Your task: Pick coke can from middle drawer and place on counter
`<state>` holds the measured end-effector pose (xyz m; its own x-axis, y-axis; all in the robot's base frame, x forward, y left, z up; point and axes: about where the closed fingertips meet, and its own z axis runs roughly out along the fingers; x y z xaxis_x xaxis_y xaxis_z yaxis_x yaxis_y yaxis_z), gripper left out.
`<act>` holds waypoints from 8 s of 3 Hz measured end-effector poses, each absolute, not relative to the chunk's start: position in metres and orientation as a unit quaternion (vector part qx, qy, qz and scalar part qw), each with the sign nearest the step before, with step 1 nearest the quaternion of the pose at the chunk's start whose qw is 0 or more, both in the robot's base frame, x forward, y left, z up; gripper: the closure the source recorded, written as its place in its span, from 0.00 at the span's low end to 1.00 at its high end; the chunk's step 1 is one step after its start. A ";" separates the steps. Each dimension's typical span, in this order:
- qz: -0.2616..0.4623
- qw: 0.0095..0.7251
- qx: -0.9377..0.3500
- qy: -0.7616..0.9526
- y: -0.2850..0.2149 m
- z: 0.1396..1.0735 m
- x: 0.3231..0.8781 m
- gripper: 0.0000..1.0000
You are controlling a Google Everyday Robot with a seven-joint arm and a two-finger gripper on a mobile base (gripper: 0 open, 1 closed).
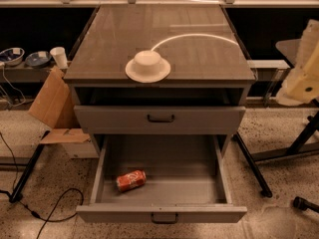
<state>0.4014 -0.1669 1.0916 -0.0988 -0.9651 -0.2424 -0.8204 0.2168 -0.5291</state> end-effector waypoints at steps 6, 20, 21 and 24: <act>-0.079 0.244 -0.664 0.703 -0.086 0.972 0.447 0.00; -0.128 0.118 -0.819 0.547 0.117 0.531 0.564 0.00; -0.121 0.097 -0.827 0.541 0.107 0.509 0.572 0.00; -0.103 0.050 -0.852 0.512 0.103 0.449 0.576 0.00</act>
Offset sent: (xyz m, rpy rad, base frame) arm -0.0017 0.1902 -0.2375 0.1402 0.2701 0.2260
